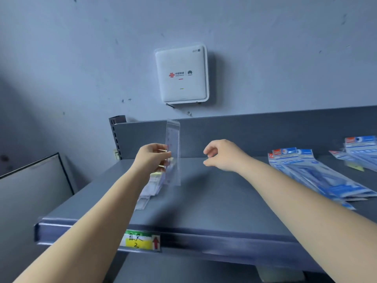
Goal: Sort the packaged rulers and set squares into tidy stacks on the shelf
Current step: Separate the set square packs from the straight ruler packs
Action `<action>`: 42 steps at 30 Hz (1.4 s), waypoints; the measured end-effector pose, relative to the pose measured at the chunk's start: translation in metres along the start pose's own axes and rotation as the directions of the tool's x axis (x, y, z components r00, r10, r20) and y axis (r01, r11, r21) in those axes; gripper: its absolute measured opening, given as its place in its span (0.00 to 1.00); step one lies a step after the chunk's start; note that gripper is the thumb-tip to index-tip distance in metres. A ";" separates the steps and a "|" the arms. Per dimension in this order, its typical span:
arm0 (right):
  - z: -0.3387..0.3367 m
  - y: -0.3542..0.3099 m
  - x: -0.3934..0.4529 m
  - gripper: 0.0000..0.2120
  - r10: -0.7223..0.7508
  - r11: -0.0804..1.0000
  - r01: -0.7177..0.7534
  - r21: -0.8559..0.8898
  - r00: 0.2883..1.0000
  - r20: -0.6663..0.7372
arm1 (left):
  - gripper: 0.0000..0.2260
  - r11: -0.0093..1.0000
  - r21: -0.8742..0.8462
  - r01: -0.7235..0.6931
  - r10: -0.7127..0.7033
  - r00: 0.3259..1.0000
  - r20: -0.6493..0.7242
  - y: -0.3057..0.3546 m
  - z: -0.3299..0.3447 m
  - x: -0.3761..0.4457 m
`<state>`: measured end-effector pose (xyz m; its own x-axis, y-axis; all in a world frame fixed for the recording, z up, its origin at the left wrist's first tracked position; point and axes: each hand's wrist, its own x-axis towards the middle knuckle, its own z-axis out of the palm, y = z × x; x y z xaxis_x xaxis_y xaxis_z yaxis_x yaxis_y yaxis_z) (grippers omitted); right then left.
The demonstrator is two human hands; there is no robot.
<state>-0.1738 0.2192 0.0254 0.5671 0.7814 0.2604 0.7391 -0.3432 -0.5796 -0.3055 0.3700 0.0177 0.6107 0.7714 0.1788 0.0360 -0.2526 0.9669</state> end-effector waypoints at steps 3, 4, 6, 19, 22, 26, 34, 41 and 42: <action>0.031 -0.029 0.012 0.14 -0.047 0.999 0.047 -0.023 0.999 0.021 | 0.05 1.000 0.016 0.019 -0.019 1.000 -0.019 -0.014 -0.038 0.008; 0.040 -0.038 0.015 0.14 -0.065 0.997 0.066 -0.045 0.998 0.024 | 0.05 0.999 0.026 0.030 -0.030 0.999 -0.021 -0.018 -0.048 0.011; 0.056 -0.053 0.022 0.14 -0.086 0.992 0.089 -0.088 0.996 0.030 | 0.07 0.998 0.036 0.057 -0.057 0.998 -0.014 -0.026 -0.066 0.016; 0.077 -0.058 0.028 0.14 -0.226 0.695 0.203 -0.690 0.972 0.059 | 0.15 0.580 0.788 -0.208 0.204 0.973 0.107 -0.047 -0.063 0.033; 0.064 -0.046 0.018 0.13 -0.246 0.679 0.187 -0.710 0.969 0.020 | 0.15 0.416 0.863 -0.286 0.278 0.944 0.178 -0.036 -0.038 0.028; 0.035 -0.017 0.000 0.10 -0.232 0.664 0.135 -0.736 0.972 -0.031 | 0.16 0.258 0.886 -0.385 0.370 0.886 0.278 -0.016 0.011 0.015; -0.058 0.083 -0.061 0.14 -0.116 0.716 -0.015 -0.697 0.983 -0.141 | 0.16 0.215 0.800 -0.560 0.429 0.790 0.438 0.024 0.147 -0.024; -0.156 0.191 -0.131 0.13 0.011 0.731 -0.162 -0.663 0.974 -0.225 | 0.16 0.310 0.704 -0.639 0.399 0.759 0.514 0.054 0.292 -0.073; -0.168 0.205 -0.139 0.13 0.030 0.732 -0.184 -0.655 0.970 -0.240 | 0.16 0.322 0.694 -0.644 0.391 0.758 0.522 0.057 0.311 -0.079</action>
<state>-0.0397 -0.0477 -0.0002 0.6594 0.6231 0.4207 0.6751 -0.7370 0.0335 -0.1060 0.1127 0.0022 0.8900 0.1812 0.4184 0.1673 -0.9834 0.0700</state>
